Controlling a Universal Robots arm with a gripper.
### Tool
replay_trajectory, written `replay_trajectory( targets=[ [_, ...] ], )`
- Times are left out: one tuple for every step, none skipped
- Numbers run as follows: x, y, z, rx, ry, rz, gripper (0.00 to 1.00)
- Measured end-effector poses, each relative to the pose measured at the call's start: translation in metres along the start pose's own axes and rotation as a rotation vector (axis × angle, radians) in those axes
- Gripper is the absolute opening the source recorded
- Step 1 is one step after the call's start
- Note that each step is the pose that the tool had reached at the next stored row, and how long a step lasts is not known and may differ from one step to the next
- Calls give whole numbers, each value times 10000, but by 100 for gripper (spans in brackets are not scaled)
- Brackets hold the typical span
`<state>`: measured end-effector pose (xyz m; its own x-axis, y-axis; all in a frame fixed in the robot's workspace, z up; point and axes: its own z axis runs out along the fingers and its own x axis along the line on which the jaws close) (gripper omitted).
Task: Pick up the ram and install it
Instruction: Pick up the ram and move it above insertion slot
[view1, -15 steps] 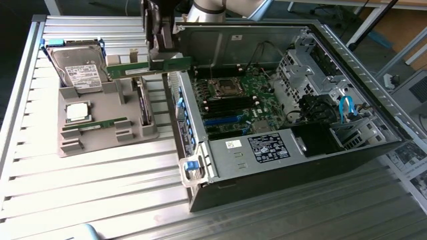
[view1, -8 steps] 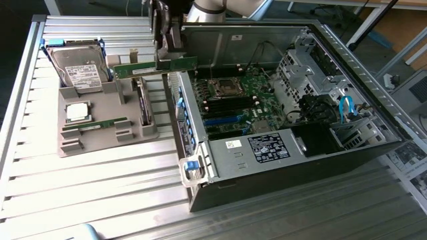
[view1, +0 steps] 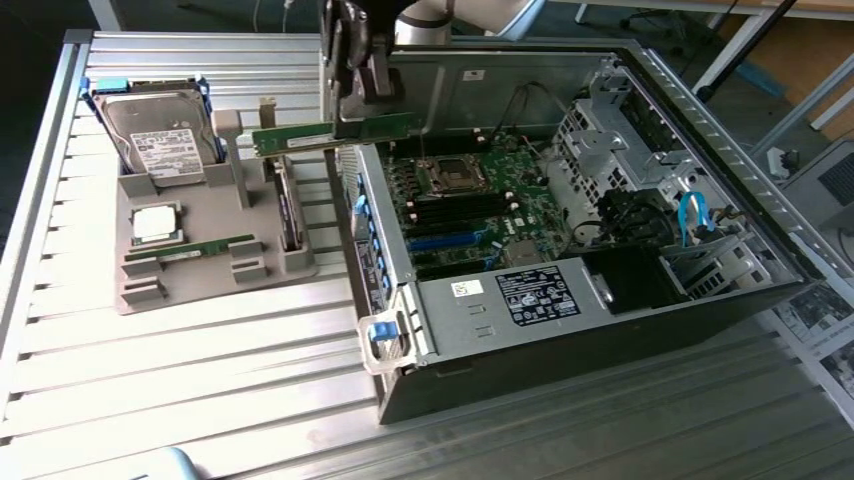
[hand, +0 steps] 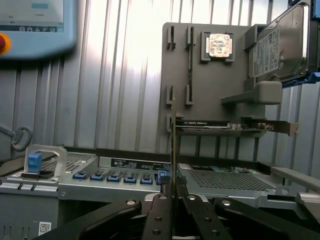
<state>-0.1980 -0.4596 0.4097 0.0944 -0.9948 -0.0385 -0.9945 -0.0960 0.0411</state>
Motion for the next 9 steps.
replay_trajectory(
  targets=[
    [1,-17,-1,0,0,0,13],
    [4,-39,-2,0,2,0,13],
    [6,-64,-3,0,2,0,13],
    [8,-89,-4,-1,5,0,13],
    [10,-111,-5,0,5,0,13],
    [12,-127,-6,-1,7,0,13],
    [14,-147,-7,-1,8,0,13],
    [15,-164,-7,0,9,0,13],
    [17,-181,-8,0,10,0,13]
  ],
)
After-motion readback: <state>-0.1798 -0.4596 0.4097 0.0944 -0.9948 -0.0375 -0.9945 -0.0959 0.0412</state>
